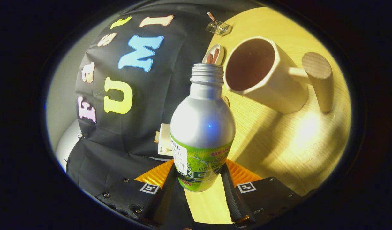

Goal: Take the bottle from table, then pour the juice into the cup, finally place the bottle on the coaster

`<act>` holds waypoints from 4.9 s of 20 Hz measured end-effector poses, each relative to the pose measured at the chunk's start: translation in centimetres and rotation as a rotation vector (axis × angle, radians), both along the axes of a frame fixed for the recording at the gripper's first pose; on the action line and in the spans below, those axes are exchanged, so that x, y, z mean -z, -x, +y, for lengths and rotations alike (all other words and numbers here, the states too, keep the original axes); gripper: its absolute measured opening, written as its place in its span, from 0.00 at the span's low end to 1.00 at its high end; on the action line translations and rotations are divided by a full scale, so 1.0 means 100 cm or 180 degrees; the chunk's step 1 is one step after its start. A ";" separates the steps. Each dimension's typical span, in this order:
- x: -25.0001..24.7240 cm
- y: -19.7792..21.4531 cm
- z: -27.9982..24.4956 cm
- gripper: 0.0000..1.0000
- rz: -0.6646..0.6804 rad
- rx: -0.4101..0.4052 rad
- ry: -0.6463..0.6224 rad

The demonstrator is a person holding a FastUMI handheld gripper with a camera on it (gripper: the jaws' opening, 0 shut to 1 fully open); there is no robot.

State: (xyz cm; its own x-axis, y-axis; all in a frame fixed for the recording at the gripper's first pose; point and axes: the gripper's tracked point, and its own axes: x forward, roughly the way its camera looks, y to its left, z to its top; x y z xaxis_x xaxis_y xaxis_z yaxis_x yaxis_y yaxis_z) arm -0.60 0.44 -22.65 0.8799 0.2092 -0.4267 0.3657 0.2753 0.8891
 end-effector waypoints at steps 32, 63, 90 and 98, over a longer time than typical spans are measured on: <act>-0.039 -0.019 0.005 0.74 0.0010 0.0461 -0.1363; -0.069 -0.031 0.001 0.73 -0.0030 0.0638 -0.1916; -0.100 -0.036 -0.017 0.73 -0.0140 0.0944 -0.2569; -0.107 -0.036 -0.017 0.74 -0.0093 0.1008 -0.2760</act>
